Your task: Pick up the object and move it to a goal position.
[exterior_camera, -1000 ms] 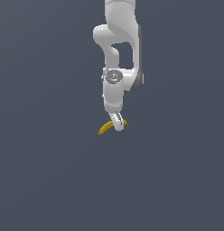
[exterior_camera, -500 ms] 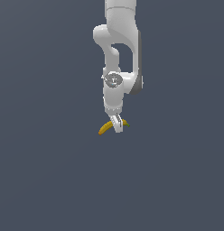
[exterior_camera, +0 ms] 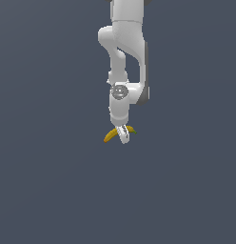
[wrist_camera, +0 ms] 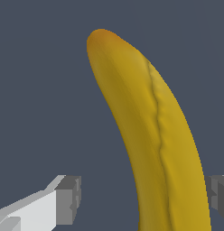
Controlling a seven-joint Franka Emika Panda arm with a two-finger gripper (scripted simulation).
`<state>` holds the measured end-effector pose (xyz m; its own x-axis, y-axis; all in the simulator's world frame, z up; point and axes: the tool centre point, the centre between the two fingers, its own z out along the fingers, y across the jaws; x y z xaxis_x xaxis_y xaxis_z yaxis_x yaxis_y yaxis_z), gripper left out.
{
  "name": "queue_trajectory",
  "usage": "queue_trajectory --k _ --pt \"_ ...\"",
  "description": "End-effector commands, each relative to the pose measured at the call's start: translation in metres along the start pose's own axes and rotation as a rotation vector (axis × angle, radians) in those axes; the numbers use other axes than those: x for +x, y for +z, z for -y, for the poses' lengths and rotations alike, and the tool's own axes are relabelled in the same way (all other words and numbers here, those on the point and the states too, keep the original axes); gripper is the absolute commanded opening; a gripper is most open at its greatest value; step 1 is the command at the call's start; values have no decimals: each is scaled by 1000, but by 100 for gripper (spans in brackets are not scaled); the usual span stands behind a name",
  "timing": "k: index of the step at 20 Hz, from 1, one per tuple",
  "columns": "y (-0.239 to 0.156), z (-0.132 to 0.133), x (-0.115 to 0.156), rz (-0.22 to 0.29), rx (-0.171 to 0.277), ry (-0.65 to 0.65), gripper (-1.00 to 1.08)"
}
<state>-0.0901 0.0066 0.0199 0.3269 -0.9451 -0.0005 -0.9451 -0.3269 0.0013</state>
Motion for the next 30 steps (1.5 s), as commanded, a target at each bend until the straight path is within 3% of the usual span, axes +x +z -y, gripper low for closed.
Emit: queue_trajectory --k 1,17,30 --pt "1 0 0 0 1 0 -100" --pt "-7 3 -5 12 1 17 -100" --pt "-81 41 -47 111 11 159 -100"
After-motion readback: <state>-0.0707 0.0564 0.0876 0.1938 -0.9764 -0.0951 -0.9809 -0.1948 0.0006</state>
